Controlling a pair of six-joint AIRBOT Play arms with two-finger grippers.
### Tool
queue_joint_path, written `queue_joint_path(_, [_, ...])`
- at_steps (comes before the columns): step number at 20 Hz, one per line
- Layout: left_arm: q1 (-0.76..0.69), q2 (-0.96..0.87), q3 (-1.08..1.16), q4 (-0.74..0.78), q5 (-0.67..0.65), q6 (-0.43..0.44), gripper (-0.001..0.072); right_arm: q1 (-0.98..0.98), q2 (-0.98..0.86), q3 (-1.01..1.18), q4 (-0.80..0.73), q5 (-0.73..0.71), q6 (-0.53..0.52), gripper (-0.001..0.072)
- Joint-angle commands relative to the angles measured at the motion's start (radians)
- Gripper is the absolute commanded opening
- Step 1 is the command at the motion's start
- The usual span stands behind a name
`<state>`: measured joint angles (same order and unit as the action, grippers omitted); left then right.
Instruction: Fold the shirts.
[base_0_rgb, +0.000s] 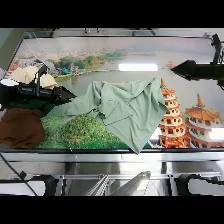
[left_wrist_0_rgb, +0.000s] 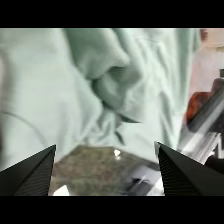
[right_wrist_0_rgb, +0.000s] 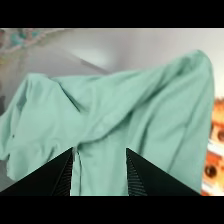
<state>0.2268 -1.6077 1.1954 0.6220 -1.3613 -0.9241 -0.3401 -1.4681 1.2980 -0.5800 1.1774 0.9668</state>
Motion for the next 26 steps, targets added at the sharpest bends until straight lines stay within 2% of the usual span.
queue_joint_path(1, [0.005,-0.106,0.157,0.169,-0.072,-0.07,0.0715,-0.085,0.046,-0.098,-0.238,0.179,0.166,0.0372])
queue_joint_path(3, [-0.042,-0.114,0.194,0.244,-0.075,-0.096,0.0714,-0.085,0.117,-0.297,-0.312,0.184,0.22,0.0371])
queue_joint_path(5, [-0.101,-0.117,0.195,0.269,-0.056,-0.096,0.0714,-0.076,0.2,-0.52,-0.297,0.124,0.251,0.0372])
queue_joint_path(9, [-0.179,-0.157,0.195,0.277,-0.07,-0.098,0.0714,0.028,0.32,-0.904,-0.117,-0.039,0.226,0.0373])
queue_joint_path(12, [-0.206,-0.209,0.195,0.277,-0.071,-0.116,0.0713,0.183,0.309,-1.004,0.046,-0.153,0.184,0.0373])
queue_joint_path(17, [-0.229,-0.266,0.195,0.272,-0.014,-0.125,0.07,0.419,0.232,-1.003,0.219,-0.33,0.168,0.0365])
queue_joint_path(18, [-0.235,-0.267,0.195,0.273,-0.002,-0.125,0.0655,0.434,0.217,-1.003,0.251,-0.342,0.138,0.0363])
queue_joint_path(19, [-0.235,-0.267,0.195,0.273,0.003,-0.125,0.0563,0.438,0.207,-1.003,0.281,-0.34,0.11,0.0348])
queue_joint_path(20, [-0.235,-0.267,0.195,0.273,0.003,-0.125,0.044,0.438,0.207,-1.003,0.297,-0.335,0.079,0.0136])
queue_joint_path(21, [-0.235,-0.267,0.195,0.273,0.001,-0.125,0.0308,0.437,0.212,-1.002,0.297,-0.335,0.072,0.0042])
queue_joint_path(24, [-0.233,-0.267,0.195,0.274,-0.021,-0.125,0.0016,0.437,0.24,-1.002,0.293,-0.334,0.065,0.0019])
queue_joint_path(26, [-0.233,-0.267,0.195,0.273,-0.034,-0.125,0.0021,0.436,0.264,-1.002,0.293,-0.334,0.065,0.0019])
